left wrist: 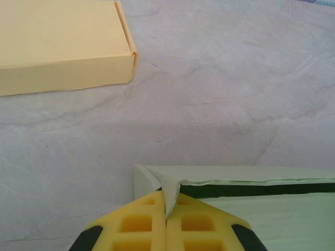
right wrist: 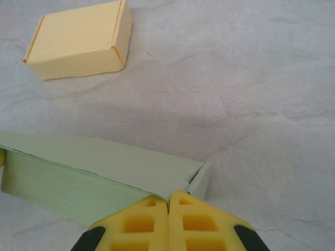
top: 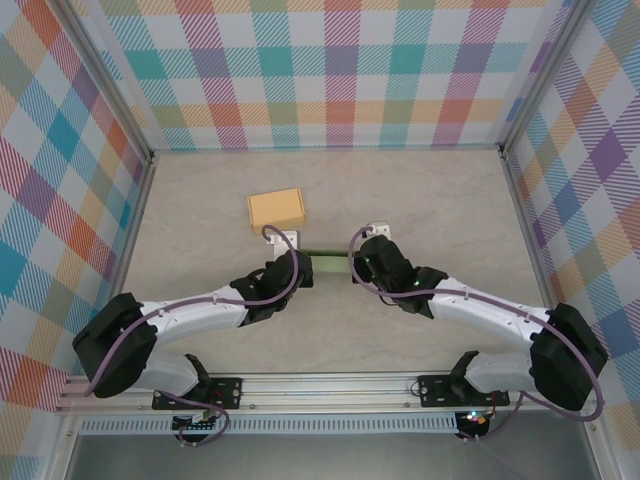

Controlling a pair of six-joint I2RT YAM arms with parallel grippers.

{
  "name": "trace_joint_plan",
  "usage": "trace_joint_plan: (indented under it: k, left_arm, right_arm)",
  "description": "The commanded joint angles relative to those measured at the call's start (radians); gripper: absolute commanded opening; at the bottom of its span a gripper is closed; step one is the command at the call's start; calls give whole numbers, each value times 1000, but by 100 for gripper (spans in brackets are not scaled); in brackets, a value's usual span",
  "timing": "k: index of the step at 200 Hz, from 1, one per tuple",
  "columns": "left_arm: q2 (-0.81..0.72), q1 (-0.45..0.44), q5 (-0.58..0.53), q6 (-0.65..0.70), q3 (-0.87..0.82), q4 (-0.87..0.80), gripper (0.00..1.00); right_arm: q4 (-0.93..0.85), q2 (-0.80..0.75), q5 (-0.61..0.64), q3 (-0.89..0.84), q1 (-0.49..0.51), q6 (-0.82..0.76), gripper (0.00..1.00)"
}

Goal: Fold the paper box

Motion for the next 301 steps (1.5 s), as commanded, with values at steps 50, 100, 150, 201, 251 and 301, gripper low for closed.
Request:
trace_joint_plan:
  k: [50, 100, 150, 201, 251, 301]
  left_arm:
    - [83, -7, -14, -8, 81, -43, 0]
    - [106, 13, -8, -12, 104, -81, 0]
    - [136, 37, 33, -25, 127, -110, 0]
    - [134, 53, 42, -25, 134, -140, 0]
    - [138, 65, 45, -27, 138, -161, 0]
    - [131, 68, 43, -31, 139, -175, 0]
  right_arm:
    - [71, 68, 24, -2, -13, -40, 0]
    - [72, 62, -52, -13, -63, -75, 0]
    - [98, 96, -138, -24, -111, -86, 0]
    - [102, 108, -197, -38, -164, -93, 0]
    - [40, 92, -214, -32, -193, -136, 0]
    - [-83, 99, -215, 41, -219, -243, 0]
